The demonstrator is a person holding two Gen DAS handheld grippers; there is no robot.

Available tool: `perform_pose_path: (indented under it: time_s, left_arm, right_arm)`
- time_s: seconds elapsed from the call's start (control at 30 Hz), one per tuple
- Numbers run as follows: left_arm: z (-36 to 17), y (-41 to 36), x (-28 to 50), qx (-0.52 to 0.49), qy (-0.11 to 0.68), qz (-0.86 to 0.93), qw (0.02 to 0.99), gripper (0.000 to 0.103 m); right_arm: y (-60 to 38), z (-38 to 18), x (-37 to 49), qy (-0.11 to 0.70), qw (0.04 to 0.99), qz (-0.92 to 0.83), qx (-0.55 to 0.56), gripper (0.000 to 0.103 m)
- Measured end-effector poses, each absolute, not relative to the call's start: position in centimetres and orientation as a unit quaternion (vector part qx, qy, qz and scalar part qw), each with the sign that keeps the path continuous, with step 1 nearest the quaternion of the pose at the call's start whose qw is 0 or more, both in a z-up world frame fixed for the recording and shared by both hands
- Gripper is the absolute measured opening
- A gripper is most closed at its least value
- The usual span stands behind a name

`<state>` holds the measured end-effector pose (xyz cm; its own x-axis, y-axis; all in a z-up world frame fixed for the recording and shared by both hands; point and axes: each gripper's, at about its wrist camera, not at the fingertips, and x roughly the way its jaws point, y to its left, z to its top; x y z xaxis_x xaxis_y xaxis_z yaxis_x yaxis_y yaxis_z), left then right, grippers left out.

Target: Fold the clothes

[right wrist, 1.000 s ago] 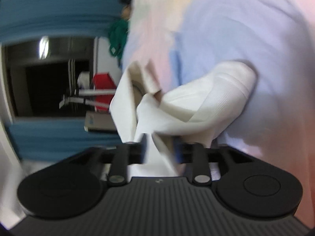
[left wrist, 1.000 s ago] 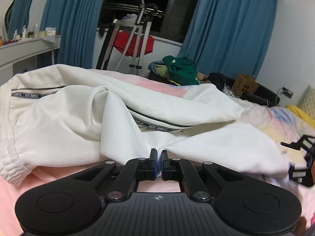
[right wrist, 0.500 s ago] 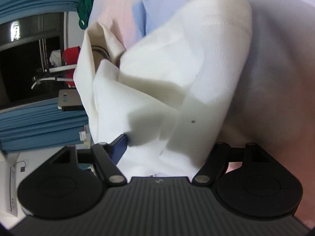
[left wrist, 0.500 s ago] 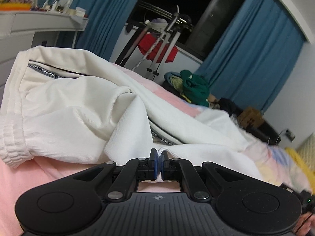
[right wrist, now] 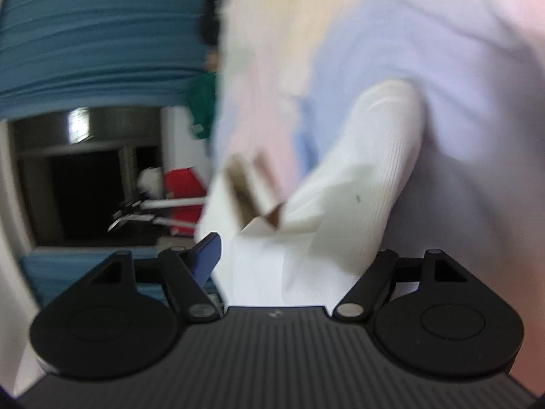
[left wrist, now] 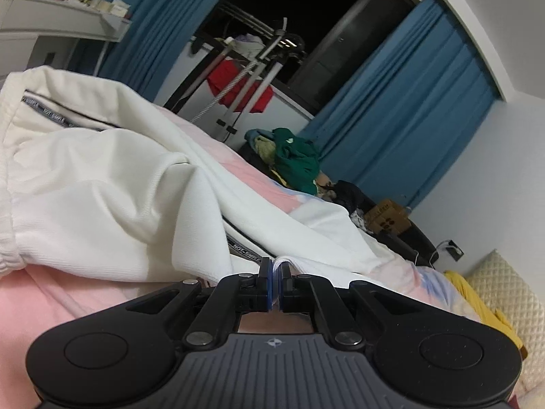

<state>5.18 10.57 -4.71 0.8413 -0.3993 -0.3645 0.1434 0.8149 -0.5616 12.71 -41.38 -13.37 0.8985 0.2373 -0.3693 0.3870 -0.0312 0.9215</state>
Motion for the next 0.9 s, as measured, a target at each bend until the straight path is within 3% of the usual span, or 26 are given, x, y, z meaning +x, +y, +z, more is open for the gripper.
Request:
perform_pose_path:
  time_s: [0.17,0.53,0.63,0.7,0.83,0.9]
  left_arm:
    - [-5.0,10.8,5.2,-0.276,0.249,-0.140,0.918,0.003]
    - [-5.3,10.4,5.6,-0.273,0.256,-0.136,0.917,0.003]
    - [-5.9,10.1,6.1,-0.269,0.269,-0.146,0.913,0.003]
    - [-6.2,10.0,6.4,-0.266,0.278,-0.152,0.910,0.003]
    - [-7.0,9.5,7.0,-0.258,0.295,-0.166,0.905,0.003]
    - [-7.2,8.8,7.1,-0.245,0.303,-0.176,0.904,0.003]
  right_arm:
    - [-43.4,-16.1,12.5,0.240,0.559,-0.085,0.789,0.077]
    - [-47.3,-14.2,12.9,0.299,0.661,-0.115,0.679,0.075]
    - [-46.1,-13.5,14.7,0.332,0.704,-0.106,0.619,0.058]
    - [-45.3,-12.7,15.4,0.346,0.733,-0.101,0.577,0.016]
    - [-44.4,-10.2,16.2,0.340,0.789,-0.119,0.497,0.014]
    - [-44.9,-8.3,15.9,0.285,0.816,-0.108,0.492,0.009]
